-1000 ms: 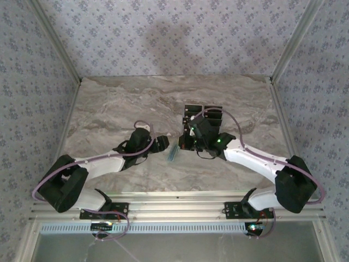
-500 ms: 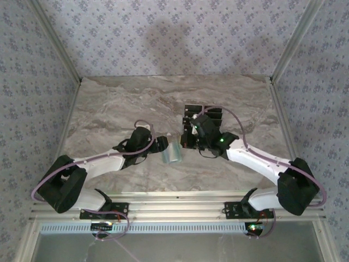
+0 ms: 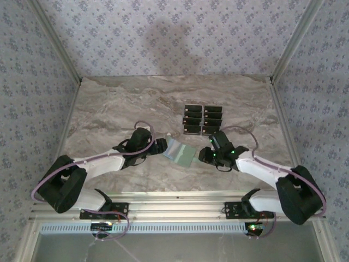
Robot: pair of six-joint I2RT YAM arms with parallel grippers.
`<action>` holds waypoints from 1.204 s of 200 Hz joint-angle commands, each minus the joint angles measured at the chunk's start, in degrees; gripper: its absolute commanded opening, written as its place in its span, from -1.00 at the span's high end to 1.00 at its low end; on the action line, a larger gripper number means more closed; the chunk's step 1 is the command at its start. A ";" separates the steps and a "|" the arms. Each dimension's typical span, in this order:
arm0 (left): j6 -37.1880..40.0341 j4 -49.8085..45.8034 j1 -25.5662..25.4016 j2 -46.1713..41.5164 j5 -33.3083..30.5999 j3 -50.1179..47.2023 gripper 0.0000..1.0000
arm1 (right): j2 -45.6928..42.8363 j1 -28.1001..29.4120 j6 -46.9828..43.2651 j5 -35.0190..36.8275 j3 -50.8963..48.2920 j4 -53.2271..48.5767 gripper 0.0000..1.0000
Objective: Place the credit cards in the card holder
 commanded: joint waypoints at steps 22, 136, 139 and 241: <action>2.19 -3.39 -0.14 -2.08 -1.50 2.55 -0.60 | -6.85 3.43 1.00 2.65 5.19 -4.93 0.25; 4.06 -6.63 0.97 -1.42 -3.30 4.93 -0.67 | 14.22 11.26 0.06 4.03 14.82 3.27 0.45; 4.17 -6.69 1.07 -1.38 -3.24 4.99 -0.67 | 14.29 10.99 0.18 4.11 14.41 3.44 0.46; 7.69 -4.86 2.60 4.95 5.41 7.73 -0.70 | 20.24 6.09 0.97 2.19 5.45 9.91 0.57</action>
